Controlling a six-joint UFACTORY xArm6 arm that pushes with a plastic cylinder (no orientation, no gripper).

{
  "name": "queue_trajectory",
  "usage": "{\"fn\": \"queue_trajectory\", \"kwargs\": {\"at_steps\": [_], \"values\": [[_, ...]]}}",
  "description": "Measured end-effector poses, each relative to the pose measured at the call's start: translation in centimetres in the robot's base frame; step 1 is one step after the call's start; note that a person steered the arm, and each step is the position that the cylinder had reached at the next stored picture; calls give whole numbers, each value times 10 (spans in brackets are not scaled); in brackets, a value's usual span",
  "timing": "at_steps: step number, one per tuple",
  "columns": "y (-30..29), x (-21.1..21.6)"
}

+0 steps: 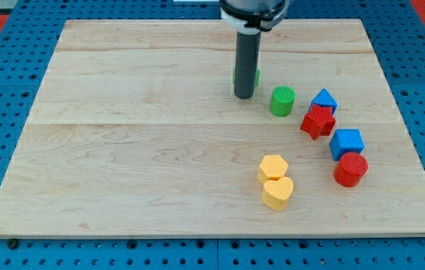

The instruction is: Move the green star diagonally top left to the green circle

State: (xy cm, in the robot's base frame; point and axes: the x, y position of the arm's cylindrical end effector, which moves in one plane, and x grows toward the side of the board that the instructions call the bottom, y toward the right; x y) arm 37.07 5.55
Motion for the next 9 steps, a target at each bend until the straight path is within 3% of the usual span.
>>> {"fn": "queue_trajectory", "kwargs": {"at_steps": [3, 5, 7, 9], "values": [[45, -112], [61, -158], [-27, -117], [-14, -109]]}}
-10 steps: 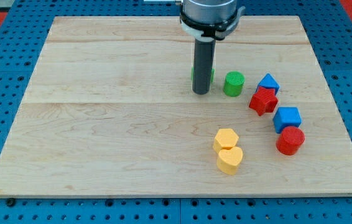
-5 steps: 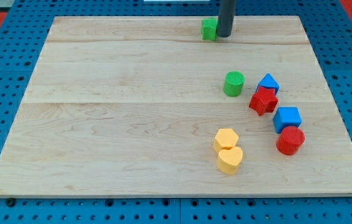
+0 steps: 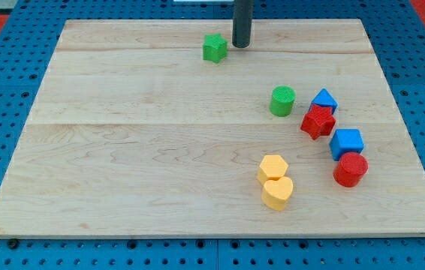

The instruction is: Move the green star diagonally top left to the green circle

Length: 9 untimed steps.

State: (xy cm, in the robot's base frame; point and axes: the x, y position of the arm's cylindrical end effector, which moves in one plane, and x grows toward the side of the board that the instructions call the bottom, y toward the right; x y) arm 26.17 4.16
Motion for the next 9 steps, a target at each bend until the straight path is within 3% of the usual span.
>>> {"fn": "queue_trajectory", "kwargs": {"at_steps": [1, 2, 3, 4, 5, 6, 7, 9], "values": [[-74, 9], [-84, -6], [-50, 21], [-62, 75], [-146, 67], [-110, 28], [-97, 26], [-141, 22]]}}
